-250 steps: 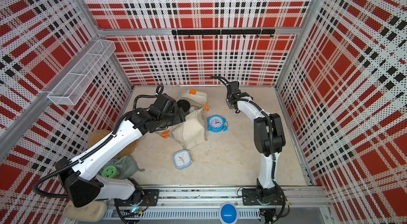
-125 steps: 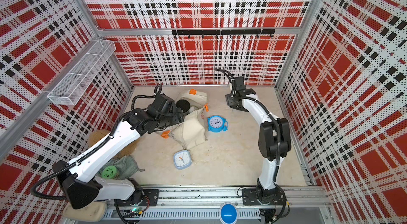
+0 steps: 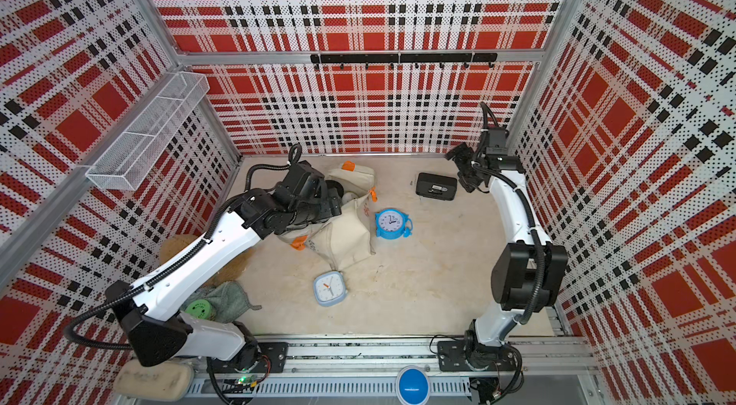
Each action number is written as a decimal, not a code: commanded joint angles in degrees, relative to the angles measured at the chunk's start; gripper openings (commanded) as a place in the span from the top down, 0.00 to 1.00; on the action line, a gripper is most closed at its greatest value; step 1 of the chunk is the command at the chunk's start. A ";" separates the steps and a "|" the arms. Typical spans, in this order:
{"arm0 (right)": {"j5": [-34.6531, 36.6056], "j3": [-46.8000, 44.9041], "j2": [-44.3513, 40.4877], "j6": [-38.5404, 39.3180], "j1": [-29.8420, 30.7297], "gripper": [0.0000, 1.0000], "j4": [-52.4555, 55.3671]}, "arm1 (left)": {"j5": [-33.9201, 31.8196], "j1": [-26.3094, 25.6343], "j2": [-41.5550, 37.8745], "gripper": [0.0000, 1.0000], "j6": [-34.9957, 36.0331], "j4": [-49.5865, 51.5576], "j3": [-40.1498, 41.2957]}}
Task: Take the alarm clock out of the canvas bag
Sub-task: Place the alarm at the center of the board.
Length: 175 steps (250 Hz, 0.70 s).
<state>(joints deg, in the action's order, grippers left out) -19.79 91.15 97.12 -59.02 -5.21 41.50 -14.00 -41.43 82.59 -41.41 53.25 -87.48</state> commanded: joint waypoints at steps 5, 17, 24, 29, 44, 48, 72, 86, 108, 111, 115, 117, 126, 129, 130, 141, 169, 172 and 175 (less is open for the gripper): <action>-5.98 -0.90 3.05 -17.31 -2.02 0.05 -1.96 | -2.24 -3.55 3.07 0.13 10.28 0.01 -4.97; -6.07 0.44 4.97 -17.86 -2.41 0.04 -1.24 | -2.60 -5.18 4.49 0.12 14.06 -0.14 -6.87; -6.30 1.21 6.16 -18.01 -2.68 0.04 -0.82 | -2.89 -6.22 5.38 0.12 16.47 -0.21 -8.06; -6.48 1.75 6.84 -18.12 -2.84 0.03 -0.26 | -3.19 -7.01 6.02 0.12 18.16 -0.26 -8.93; -6.83 2.81 9.27 -18.87 -3.52 0.02 1.02 | -3.77 -9.55 7.70 0.12 23.94 -1.14 -10.91; -7.06 2.75 9.82 -19.23 -3.68 0.02 0.89 | -3.87 -10.32 8.06 0.11 24.83 -1.45 -11.39; -8.02 3.06 12.80 -20.92 -4.28 0.01 0.29 | -3.03 -14.64 10.14 0.10 36.52 -4.13 -13.30; -7.85 4.12 14.34 -21.04 -4.28 0.01 0.42 | -2.49 -17.20 11.53 0.09 42.45 -5.28 -14.29; -7.80 6.01 16.61 -21.30 -4.28 0.00 0.34 | -2.31 -20.08 13.89 0.08 48.37 -6.29 -16.06; -7.77 6.21 16.89 -21.37 -4.28 0.00 0.35 | -2.17 -20.31 14.24 0.08 48.73 -6.36 -16.39; -7.82 6.43 17.27 -21.37 -4.36 0.00 0.34 | -2.06 -20.56 14.68 0.08 49.09 -6.41 -16.69; -7.81 6.63 17.41 -21.39 -4.37 0.00 0.34 | -1.97 -20.69 14.90 0.08 49.24 -6.47 -16.92; -7.84 7.07 18.15 -21.47 -4.37 0.00 0.32 | -1.02 -21.03 15.83 0.08 49.64 -6.50 -17.77; -7.77 7.22 18.35 -21.43 -4.40 0.00 0.40 | -0.69 -21.08 16.11 0.08 49.74 -6.50 -17.99; -7.73 7.33 18.54 -21.45 -4.40 0.00 0.42 | -0.60 -21.11 16.25 0.08 49.75 -6.45 -18.12; -7.42 7.43 19.25 -21.56 -4.54 0.01 0.43 | 0.48 -21.40 17.17 0.08 49.91 -6.58 -18.98; -7.66 7.58 21.44 -22.00 -5.31 0.03 -0.21 | 1.16 -22.15 18.79 0.09 50.07 -6.50 -20.39; -7.72 7.67 21.63 -21.98 -5.37 0.03 -0.34 | 1.17 -22.28 18.90 0.08 50.10 -6.50 -20.44; -7.78 7.84 21.88 -22.01 -5.46 0.03 -0.36 | 1.05 -22.32 19.00 0.09 50.09 -6.50 -20.51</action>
<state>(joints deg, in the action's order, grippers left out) -27.27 97.32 116.51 -79.18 -9.65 42.46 -13.93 -63.22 100.40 5.02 47.68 -105.86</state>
